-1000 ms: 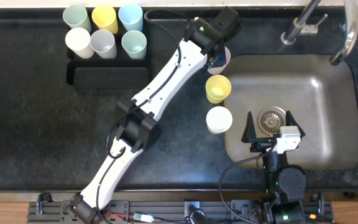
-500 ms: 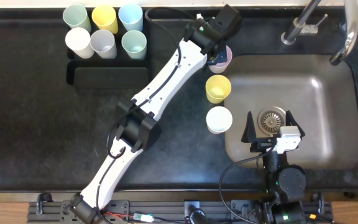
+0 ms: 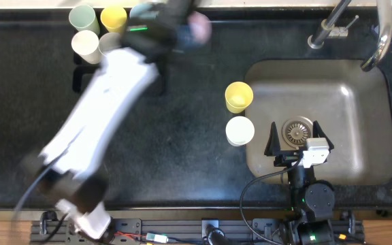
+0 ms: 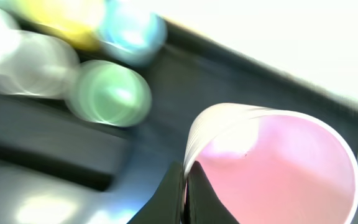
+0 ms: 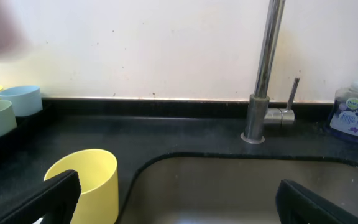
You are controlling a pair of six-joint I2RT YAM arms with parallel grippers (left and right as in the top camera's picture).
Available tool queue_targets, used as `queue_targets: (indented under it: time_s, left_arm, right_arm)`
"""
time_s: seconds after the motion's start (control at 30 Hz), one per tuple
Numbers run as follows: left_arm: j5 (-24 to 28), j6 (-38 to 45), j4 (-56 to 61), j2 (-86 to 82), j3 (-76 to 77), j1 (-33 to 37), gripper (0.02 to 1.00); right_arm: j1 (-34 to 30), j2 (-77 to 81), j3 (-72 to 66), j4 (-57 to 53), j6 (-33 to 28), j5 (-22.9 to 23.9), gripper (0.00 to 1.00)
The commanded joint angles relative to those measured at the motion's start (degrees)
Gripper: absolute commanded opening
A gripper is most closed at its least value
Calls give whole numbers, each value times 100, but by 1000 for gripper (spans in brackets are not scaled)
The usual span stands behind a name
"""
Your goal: Store Cups
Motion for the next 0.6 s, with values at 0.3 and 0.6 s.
queue_targets:
  time_s: [0.3,0.6]
  left_arm:
    - [-269,-3762,-723,-1285,-2164,1947,36]
    - [162,-3818,-254,-964,-2789,2734,36]
  right_arm:
    - [-24,-33,-76,37,-17,37,996]
    - [-24,-33,-76,39,-17,37,998]
